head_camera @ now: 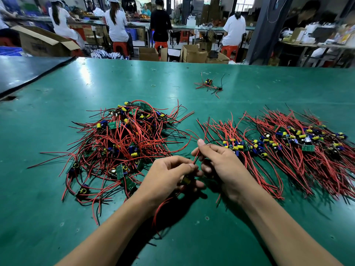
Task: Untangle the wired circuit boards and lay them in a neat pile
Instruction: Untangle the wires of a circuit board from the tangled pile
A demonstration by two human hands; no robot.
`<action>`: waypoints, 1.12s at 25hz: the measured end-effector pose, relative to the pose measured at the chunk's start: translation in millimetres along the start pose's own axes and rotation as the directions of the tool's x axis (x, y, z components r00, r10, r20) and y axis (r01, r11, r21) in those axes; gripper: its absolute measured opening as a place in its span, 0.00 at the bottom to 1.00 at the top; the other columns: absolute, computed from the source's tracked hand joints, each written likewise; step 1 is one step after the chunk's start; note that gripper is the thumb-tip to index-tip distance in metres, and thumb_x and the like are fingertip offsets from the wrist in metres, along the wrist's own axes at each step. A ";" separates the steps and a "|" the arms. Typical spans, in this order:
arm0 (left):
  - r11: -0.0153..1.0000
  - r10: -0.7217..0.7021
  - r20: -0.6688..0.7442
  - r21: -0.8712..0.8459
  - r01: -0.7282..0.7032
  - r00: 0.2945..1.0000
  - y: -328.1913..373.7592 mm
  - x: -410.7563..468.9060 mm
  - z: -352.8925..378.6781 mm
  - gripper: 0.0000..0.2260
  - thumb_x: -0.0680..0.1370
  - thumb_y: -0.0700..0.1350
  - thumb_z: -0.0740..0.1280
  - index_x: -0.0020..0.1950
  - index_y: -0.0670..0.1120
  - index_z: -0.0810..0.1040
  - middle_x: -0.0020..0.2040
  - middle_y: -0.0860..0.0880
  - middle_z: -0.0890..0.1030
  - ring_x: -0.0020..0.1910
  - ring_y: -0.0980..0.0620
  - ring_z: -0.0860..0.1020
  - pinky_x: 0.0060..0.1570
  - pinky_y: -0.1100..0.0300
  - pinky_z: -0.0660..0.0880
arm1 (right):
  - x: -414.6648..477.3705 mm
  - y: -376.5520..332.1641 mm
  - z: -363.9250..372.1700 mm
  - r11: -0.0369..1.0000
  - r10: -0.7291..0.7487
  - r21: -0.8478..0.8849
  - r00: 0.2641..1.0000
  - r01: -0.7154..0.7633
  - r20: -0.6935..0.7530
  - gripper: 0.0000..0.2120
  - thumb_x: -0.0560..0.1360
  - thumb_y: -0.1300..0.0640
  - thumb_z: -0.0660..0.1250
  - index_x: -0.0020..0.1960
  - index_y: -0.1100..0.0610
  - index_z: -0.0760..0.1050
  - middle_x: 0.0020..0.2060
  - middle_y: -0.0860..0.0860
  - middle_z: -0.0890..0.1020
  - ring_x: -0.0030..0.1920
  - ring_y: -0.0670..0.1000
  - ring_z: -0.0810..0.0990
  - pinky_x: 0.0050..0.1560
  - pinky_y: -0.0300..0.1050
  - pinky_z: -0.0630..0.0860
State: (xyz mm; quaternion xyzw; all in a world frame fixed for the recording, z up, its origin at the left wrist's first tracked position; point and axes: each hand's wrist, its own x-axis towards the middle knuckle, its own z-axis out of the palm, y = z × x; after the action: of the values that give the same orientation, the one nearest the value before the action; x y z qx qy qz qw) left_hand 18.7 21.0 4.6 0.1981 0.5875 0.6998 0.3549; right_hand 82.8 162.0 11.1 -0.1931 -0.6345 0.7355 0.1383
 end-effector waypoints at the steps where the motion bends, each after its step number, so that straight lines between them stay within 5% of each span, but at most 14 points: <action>1: 1.000 0.018 -0.004 0.022 -0.018 1.000 -1.9 -1.4 1.8 0.05 0.78 0.39 0.67 0.45 0.41 0.82 0.42 0.39 0.85 0.38 0.40 0.84 0.39 0.51 0.81 | -1.1 0.7 0.5 0.999 -0.014 -0.042 1.000 0.014 0.001 0.17 0.71 0.40 0.70 0.37 0.53 0.83 0.26 0.47 0.74 0.24 0.45 0.68 0.26 0.36 0.65; 4: 0.999 0.047 -0.015 0.020 -0.047 0.999 -4.0 -2.0 4.6 0.07 0.79 0.39 0.66 0.45 0.40 0.82 0.38 0.38 0.84 0.35 0.41 0.84 0.36 0.55 0.81 | -4.0 2.0 3.8 0.995 -0.042 -0.086 0.999 0.044 0.021 0.15 0.77 0.46 0.70 0.39 0.56 0.82 0.31 0.53 0.79 0.27 0.48 0.74 0.26 0.38 0.73; 10: 0.999 0.036 0.077 0.031 -0.039 0.996 0.2 -1.2 -2.9 0.07 0.80 0.35 0.63 0.47 0.33 0.79 0.36 0.39 0.83 0.31 0.46 0.83 0.29 0.59 0.79 | -12.8 -0.8 5.9 0.997 0.071 0.019 0.968 -0.078 0.241 0.13 0.77 0.52 0.72 0.47 0.64 0.80 0.30 0.59 0.71 0.25 0.52 0.69 0.24 0.42 0.74; 12: 0.999 0.032 0.093 0.013 -0.033 0.995 -1.2 -2.0 -2.6 0.07 0.79 0.36 0.65 0.46 0.34 0.80 0.36 0.37 0.82 0.31 0.44 0.82 0.31 0.56 0.80 | -8.8 -1.7 2.3 0.996 0.028 -0.082 0.994 -0.020 0.103 0.15 0.78 0.51 0.70 0.43 0.64 0.81 0.27 0.57 0.74 0.23 0.50 0.71 0.23 0.37 0.71; 15: 1.000 0.023 0.123 0.010 -0.025 0.992 -4.1 -3.5 -1.3 0.05 0.77 0.36 0.67 0.44 0.34 0.80 0.36 0.36 0.82 0.32 0.43 0.83 0.33 0.55 0.81 | 3.7 -3.1 -7.2 0.980 -0.067 -0.197 0.983 0.033 -0.171 0.18 0.80 0.47 0.67 0.39 0.58 0.84 0.21 0.49 0.66 0.19 0.45 0.60 0.23 0.38 0.55; 18: 0.999 0.025 0.158 0.022 -0.029 0.987 -4.2 -3.4 -1.3 0.05 0.77 0.37 0.67 0.44 0.35 0.80 0.37 0.36 0.83 0.33 0.43 0.83 0.35 0.54 0.81 | 7.5 -6.5 -11.4 0.995 0.067 0.085 0.981 -0.053 -0.181 0.26 0.81 0.44 0.63 0.30 0.56 0.80 0.26 0.50 0.66 0.20 0.45 0.58 0.22 0.37 0.53; 22: 1.000 0.018 0.167 -0.003 -0.018 0.986 -2.1 -1.7 -2.5 0.06 0.75 0.40 0.68 0.43 0.37 0.80 0.37 0.37 0.82 0.33 0.43 0.83 0.36 0.54 0.81 | 6.7 -17.2 -15.6 0.784 0.295 0.521 0.941 -0.338 0.166 0.20 0.77 0.48 0.66 0.30 0.57 0.76 0.29 0.49 0.69 0.19 0.43 0.60 0.18 0.34 0.56; 24: 1.000 0.004 0.168 -0.016 -0.002 0.986 -2.5 -1.6 -3.3 0.06 0.77 0.38 0.66 0.44 0.37 0.79 0.37 0.37 0.82 0.33 0.43 0.83 0.35 0.54 0.81 | 5.3 -16.3 -14.0 0.755 0.294 0.552 0.935 -0.355 0.199 0.18 0.75 0.49 0.66 0.31 0.58 0.76 0.29 0.49 0.69 0.19 0.43 0.61 0.18 0.34 0.56; 28: 1.000 0.003 0.128 -0.023 0.000 0.992 -4.2 -0.7 -3.9 0.06 0.79 0.37 0.64 0.48 0.36 0.80 0.37 0.38 0.83 0.31 0.42 0.82 0.31 0.56 0.80 | 5.8 -10.8 -6.2 0.857 0.244 0.450 0.967 -0.250 0.073 0.23 0.80 0.46 0.64 0.32 0.58 0.79 0.29 0.48 0.68 0.20 0.42 0.61 0.18 0.33 0.58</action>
State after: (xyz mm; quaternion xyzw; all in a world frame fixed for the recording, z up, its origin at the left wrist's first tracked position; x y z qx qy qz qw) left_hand 17.6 18.0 -0.2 0.2389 0.5552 0.6928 0.3933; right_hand 80.0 171.7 20.4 -0.2303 -0.4152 0.8764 0.0800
